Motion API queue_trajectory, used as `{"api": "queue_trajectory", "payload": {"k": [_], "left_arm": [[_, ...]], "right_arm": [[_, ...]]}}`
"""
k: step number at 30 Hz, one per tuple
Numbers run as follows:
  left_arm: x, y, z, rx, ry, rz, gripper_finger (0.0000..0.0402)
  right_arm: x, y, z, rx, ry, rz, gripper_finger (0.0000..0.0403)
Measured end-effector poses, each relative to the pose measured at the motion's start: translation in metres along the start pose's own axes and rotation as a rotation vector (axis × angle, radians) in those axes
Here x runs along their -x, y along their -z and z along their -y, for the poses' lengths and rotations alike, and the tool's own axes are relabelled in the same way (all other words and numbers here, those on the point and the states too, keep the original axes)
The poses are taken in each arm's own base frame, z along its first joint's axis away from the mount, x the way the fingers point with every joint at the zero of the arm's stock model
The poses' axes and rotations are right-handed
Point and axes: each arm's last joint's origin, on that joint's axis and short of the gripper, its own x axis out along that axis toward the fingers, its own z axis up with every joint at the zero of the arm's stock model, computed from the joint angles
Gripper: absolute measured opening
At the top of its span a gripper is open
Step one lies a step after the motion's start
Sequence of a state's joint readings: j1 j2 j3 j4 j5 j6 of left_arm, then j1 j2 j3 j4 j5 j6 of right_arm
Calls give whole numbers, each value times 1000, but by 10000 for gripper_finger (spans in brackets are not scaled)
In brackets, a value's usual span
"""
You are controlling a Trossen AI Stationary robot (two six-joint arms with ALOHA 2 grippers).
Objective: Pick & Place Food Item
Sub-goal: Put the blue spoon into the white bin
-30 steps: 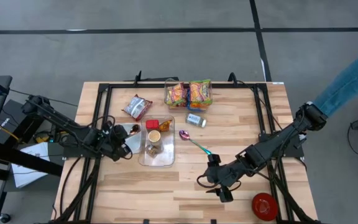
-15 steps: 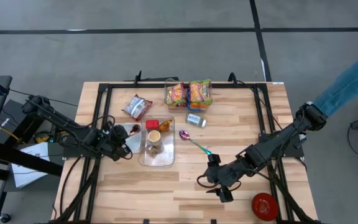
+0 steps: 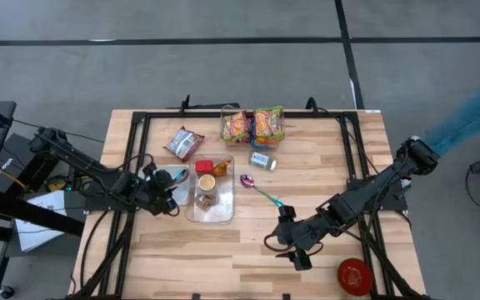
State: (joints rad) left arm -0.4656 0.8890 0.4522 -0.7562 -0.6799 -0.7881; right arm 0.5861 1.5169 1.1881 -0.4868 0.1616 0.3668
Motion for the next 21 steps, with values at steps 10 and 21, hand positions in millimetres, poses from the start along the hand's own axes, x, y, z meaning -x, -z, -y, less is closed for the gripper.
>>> {"api": "queue_trajectory", "payload": {"k": [10, 21], "left_arm": [[12, -18, 32, -206, 381, 163, 104], [62, -71, 53, -352, 559, 926, 104]], "right_arm": [[0, 0, 1, 1, 27, 2, 295], [-2, 3, 29, -141, 222, -46, 295]]}}
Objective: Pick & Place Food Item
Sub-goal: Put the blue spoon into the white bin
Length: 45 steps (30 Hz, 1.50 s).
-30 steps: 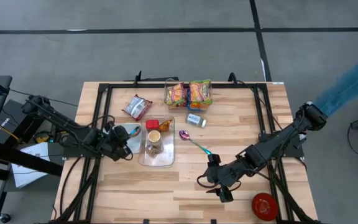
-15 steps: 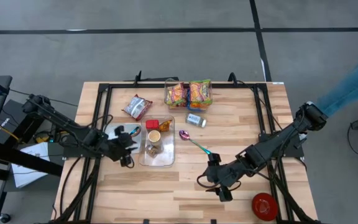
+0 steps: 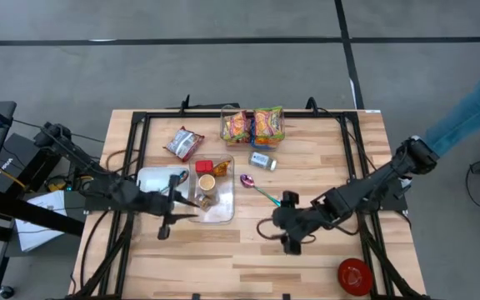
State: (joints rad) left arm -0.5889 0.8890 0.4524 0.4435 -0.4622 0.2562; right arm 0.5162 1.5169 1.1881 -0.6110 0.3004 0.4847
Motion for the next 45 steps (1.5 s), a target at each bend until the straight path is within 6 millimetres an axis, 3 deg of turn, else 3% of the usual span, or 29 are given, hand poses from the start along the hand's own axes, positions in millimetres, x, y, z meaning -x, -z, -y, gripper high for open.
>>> {"api": "queue_trajectory", "payload": {"k": [4, 10, 16, 23, 30, 35, 45], "left_arm": [[0, -33, -9, -40, -69, 201, 104], [3, -60, -8, -69, -62, 264, 104], [8, -62, 2, -127, -30, 266, 104], [12, -63, 7, -143, -78, 233, 104], [13, -63, 4, -124, -145, 212, 104], [13, -63, 4, -123, -145, 213, 104], [13, -63, 5, -123, -143, 214, 104]], "right_arm": [[-6, -2, 13, -63, 83, -14, 295], [-23, 4, 36, -130, 166, -68, 295], [-41, 18, 65, -187, 236, -116, 295], [-56, 7, 86, -256, 238, -14, 295], [-70, 12, 113, -372, 287, -13, 295], [-82, 11, 122, -398, 308, -16, 295], [-127, 19, 140, -392, 227, -103, 295]]}}
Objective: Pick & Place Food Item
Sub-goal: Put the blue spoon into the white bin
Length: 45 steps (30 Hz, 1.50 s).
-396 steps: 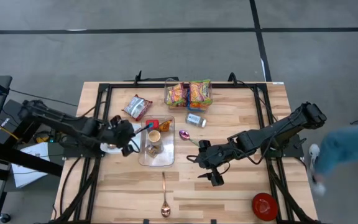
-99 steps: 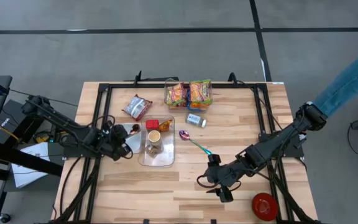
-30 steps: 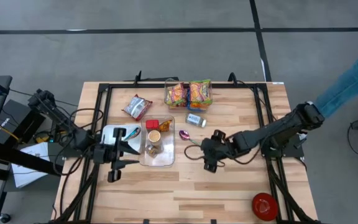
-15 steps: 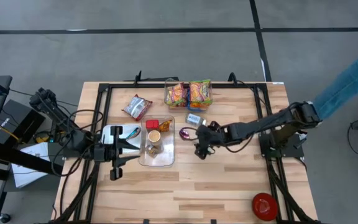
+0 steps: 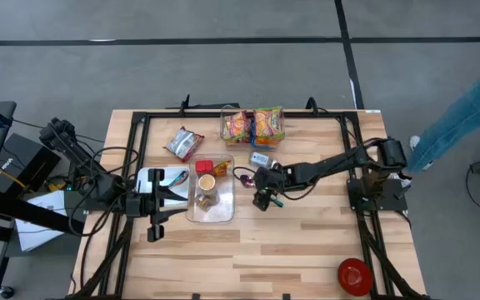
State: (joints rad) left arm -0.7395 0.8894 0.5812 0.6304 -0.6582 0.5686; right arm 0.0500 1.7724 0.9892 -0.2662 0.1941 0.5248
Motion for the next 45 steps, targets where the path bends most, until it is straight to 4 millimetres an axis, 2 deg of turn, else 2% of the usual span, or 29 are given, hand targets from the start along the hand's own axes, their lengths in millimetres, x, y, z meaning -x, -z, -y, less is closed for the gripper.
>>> {"api": "queue_trajectory", "payload": {"k": [9, 16, 21, 28, 40, 42, 45], "left_arm": [[0, 0, 0, -2, 1, -2, 104], [0, 0, 0, -2, 1, -3, 104], [0, 0, 0, -3, 2, -3, 104], [0, 0, 0, -3, 2, -3, 104], [0, 0, 0, -3, 2, -4, 104], [0, 1, 0, -4, 2, -4, 104], [0, 1, 1, -8, 5, -9, 104]], "right_arm": [[-22, 3, 11, -17, -1, -73, 295], [-24, 5, 11, -11, 6, -88, 292], [-24, 7, 9, 3, 10, -96, 269], [-24, 8, 9, 17, 15, -102, 204], [-24, 11, 10, 31, 16, -130, 18], [-24, 11, 10, 46, 12, -135, 9], [-23, 12, 9, 56, -5, -153, 15]]}}
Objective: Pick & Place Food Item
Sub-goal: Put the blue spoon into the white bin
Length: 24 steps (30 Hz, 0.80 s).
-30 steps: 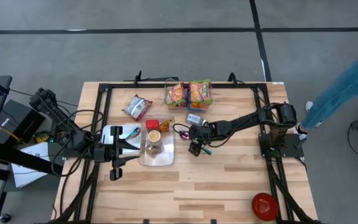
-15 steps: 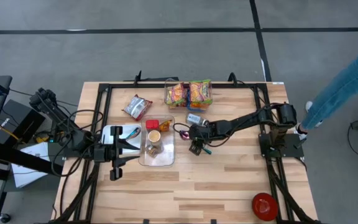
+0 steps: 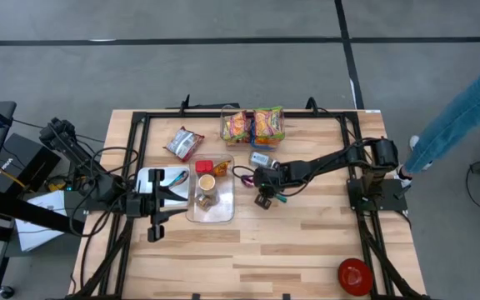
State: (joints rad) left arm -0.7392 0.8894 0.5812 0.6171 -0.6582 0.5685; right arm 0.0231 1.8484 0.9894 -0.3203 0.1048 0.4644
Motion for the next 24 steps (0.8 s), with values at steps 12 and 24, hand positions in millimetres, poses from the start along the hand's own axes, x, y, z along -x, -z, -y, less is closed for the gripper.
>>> {"api": "queue_trajectory", "payload": {"k": [12, 24], "left_arm": [[-2, 7, 5, -53, 19, -54, 104], [-13, 16, 20, -212, 22, -77, 110]], "right_arm": [[43, 16, -18, 42, -60, -50, 4], [107, 41, -38, 50, 9, 66, 1]]}}
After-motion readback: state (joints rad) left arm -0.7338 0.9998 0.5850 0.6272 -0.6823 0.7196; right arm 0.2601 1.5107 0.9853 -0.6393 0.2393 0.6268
